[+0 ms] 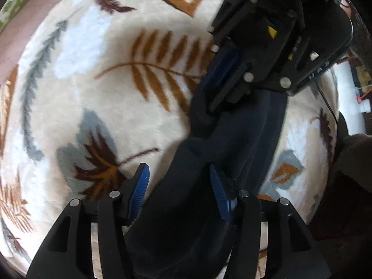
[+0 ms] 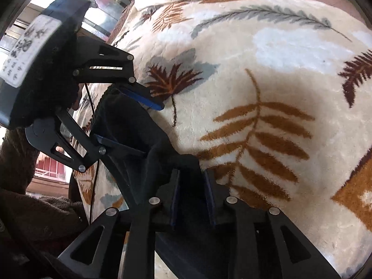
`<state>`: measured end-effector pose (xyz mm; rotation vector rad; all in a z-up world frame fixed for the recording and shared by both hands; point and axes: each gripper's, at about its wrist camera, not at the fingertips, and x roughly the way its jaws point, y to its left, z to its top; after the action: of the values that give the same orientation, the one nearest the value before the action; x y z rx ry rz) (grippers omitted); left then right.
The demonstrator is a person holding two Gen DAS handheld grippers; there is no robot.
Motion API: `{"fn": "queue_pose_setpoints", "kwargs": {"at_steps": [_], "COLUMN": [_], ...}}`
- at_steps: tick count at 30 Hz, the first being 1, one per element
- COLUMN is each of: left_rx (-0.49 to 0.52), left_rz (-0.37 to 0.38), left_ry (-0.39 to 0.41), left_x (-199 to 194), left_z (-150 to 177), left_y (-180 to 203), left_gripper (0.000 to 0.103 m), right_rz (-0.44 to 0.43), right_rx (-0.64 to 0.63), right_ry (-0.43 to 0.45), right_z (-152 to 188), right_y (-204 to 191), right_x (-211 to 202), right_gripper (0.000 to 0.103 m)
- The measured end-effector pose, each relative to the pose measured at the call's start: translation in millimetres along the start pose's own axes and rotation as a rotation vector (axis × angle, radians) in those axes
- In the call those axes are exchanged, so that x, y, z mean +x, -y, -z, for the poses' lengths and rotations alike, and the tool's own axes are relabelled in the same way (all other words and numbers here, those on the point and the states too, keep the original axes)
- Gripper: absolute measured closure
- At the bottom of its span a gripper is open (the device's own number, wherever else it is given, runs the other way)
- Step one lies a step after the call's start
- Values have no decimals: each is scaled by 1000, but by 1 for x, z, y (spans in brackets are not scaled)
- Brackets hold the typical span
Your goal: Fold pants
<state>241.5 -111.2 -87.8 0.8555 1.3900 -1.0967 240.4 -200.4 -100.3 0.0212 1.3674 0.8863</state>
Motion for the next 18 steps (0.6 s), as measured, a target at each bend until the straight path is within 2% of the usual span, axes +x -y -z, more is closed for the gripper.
{"fn": "queue_pose_setpoints", "kwargs": {"at_steps": [3,4,7,8,10,14,18], "left_rx": [83,80,-10,-43,-106,-180,-262], "left_rz": [-38,-39,-3,11,13,-18,-53], "left_ry": [-10,-14,-29,-19,13,83,141], "left_x": [4,5,13,12,9,-1,-19], "left_z": [8,9,7,8,10,22,30], "left_y": [20,21,9,4,-3,-7,-22], "left_gripper": [50,50,49,50,57,78,82], "right_rz": [16,9,34,56,105,179,190], "right_rx": [-51,-48,-53,-75,-125,-116,-77], "right_ry": [-4,-9,-20,-23,-4,57,126], "right_z": [-1,-1,-5,-6,-5,0,0], "right_y": [-9,-8,-9,-13,-23,-28,-26], "right_x": [1,2,6,8,5,-6,-19], "right_gripper": [80,80,80,85,90,96,96]}}
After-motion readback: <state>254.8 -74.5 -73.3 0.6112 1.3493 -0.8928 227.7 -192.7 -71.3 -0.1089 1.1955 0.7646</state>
